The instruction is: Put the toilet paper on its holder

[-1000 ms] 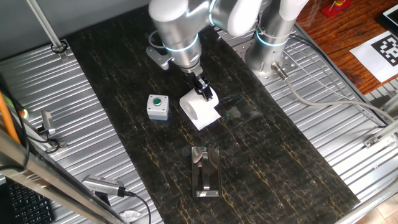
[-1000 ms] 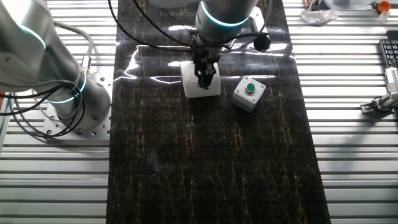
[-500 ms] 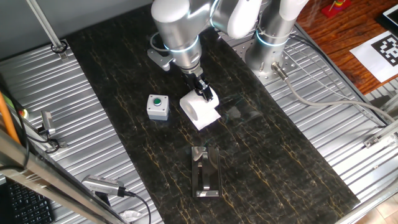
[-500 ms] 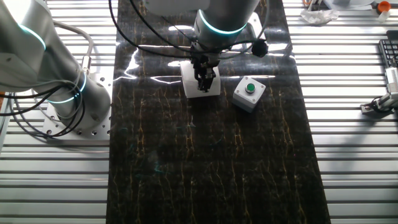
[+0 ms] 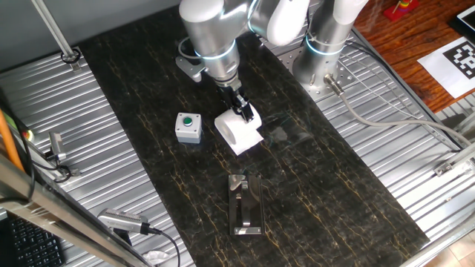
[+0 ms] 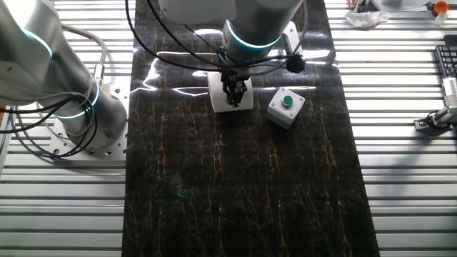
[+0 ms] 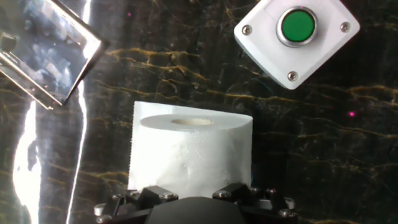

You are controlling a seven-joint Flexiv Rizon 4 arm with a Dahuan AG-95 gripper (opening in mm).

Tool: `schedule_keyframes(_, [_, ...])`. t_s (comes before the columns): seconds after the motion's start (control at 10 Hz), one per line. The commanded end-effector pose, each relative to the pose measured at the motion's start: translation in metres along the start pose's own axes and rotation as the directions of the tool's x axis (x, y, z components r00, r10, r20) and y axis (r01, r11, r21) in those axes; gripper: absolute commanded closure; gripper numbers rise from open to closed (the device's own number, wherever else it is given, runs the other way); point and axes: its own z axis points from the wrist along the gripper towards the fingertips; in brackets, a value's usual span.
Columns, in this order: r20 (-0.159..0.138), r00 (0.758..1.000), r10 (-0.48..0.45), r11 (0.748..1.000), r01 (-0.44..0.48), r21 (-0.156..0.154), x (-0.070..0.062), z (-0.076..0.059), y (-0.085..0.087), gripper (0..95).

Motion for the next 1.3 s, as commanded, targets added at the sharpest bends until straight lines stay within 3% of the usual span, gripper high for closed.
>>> schedule_keyframes(0.1, [-0.014,1.000,0.013,1.000,-0.013,-0.002,-0.001,-0.001,0.001,95.0])
schedule_keyframes(0.3, [-0.034,0.999,0.018,1.000,-0.018,0.012,-0.001,-0.014,0.008,95.0])
schedule_keyframes(0.5, [-0.040,0.999,-0.003,0.999,0.005,0.038,-0.004,-0.017,0.011,95.0])
schedule_keyframes(1.0, [-0.073,0.987,-0.144,0.983,0.151,0.106,-0.022,-0.031,0.025,95.0])
schedule_keyframes(1.1, [-0.081,0.974,-0.211,0.969,0.220,0.116,-0.025,-0.034,0.028,95.0])
schedule_keyframes(1.3, [-0.102,0.914,-0.393,0.910,0.403,0.098,-0.028,-0.036,0.030,95.0])
